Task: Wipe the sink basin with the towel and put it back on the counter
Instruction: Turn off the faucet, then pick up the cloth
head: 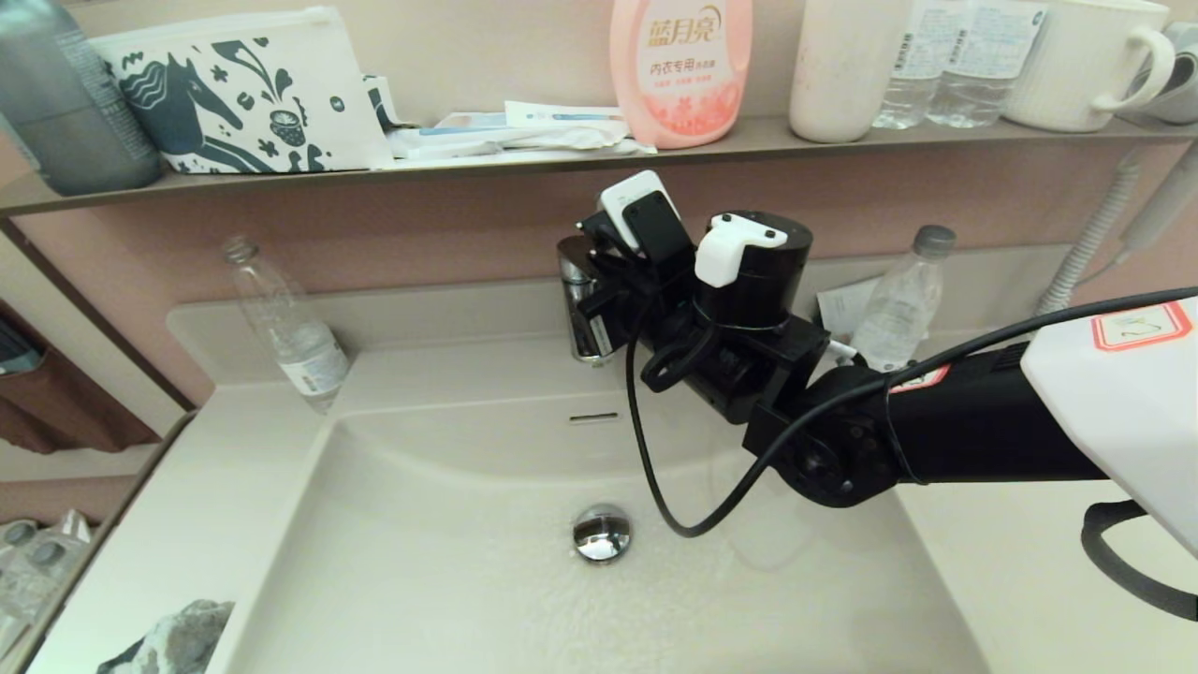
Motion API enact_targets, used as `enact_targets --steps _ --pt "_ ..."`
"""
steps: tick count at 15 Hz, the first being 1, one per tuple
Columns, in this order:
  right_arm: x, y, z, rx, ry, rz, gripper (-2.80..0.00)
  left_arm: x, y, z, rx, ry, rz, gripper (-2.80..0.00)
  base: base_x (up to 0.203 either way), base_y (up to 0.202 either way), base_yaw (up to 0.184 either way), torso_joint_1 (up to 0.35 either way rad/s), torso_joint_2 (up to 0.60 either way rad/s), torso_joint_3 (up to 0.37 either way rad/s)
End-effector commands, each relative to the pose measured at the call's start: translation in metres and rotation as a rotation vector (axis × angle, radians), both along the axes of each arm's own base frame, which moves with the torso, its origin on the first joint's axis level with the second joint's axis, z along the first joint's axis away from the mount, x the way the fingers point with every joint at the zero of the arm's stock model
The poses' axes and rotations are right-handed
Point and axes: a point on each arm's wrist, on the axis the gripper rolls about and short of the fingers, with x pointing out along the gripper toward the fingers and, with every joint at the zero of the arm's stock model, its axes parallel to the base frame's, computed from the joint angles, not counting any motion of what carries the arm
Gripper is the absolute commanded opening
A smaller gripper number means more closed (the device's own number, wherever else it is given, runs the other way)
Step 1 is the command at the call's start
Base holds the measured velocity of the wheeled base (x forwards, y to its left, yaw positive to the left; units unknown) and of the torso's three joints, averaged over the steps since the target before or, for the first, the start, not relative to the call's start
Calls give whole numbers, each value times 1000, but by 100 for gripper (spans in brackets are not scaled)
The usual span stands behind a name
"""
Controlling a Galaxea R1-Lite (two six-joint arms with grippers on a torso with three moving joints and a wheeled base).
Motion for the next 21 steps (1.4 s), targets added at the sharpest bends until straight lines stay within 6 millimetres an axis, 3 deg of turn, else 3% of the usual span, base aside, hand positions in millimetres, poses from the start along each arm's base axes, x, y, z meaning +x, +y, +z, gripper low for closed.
enact_targets --steps 1,5,8,11,15,16,18,21 --pt "-4 -4 8 11 -12 -1 -280 0 0 0 -1 1 1 -280 0 0 0 0 0 0" --pt "-29 -27 43 109 -16 -9 -280 0 0 0 -1 1 1 -280 0 0 0 0 0 0" --pt "-64 -63 38 99 68 -33 -280 0 0 0 -1 1 1 -280 0 0 0 0 0 0" --pt "-104 -126 48 147 89 -123 -280 0 0 0 -1 1 1 -280 0 0 0 0 0 0" --pt "-136 -250 62 254 -7 -527 -280 0 0 0 -1 1 1 -280 0 0 0 0 0 0" --pt "-154 -275 67 300 -55 -619 -280 0 0 0 -1 1 1 -280 0 0 0 0 0 0" --pt "-205 -305 65 381 -132 -727 -280 0 0 0 -1 0 1 -280 0 0 0 0 0 0" --pt "-284 -317 43 422 -191 -768 -280 0 0 0 0 1 1 -280 0 0 0 0 0 0"
